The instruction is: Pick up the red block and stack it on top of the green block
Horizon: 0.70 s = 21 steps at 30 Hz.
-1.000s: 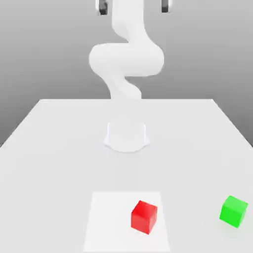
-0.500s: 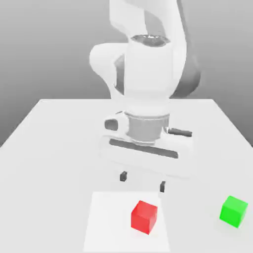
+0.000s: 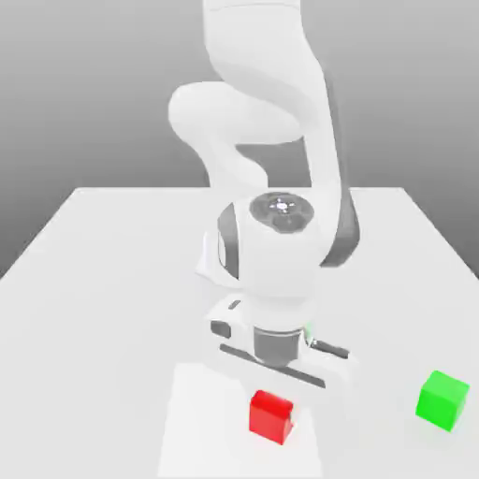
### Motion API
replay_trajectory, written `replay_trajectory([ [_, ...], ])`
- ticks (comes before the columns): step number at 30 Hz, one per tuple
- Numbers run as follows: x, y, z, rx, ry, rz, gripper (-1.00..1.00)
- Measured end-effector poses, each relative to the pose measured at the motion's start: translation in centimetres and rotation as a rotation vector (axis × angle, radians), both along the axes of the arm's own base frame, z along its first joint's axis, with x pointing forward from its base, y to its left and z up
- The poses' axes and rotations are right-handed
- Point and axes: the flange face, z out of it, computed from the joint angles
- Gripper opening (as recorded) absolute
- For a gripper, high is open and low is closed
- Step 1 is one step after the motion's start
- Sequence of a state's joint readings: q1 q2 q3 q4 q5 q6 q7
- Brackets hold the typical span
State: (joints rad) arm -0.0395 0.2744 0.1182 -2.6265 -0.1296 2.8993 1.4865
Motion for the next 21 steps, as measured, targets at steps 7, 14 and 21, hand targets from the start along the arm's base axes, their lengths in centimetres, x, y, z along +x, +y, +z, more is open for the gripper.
replay_trajectory([
  [7, 0.3, 5.5, 6.0, -0.001, 0.002, 0.168, -1.0],
  [14, -2.8, 22.6, 7.4, -0.001, 0.0, 0.665, -1.0],
  [21, -3.4, 24.0, 3.1, -0.001, 0.0, 0.708, 1.0],
])
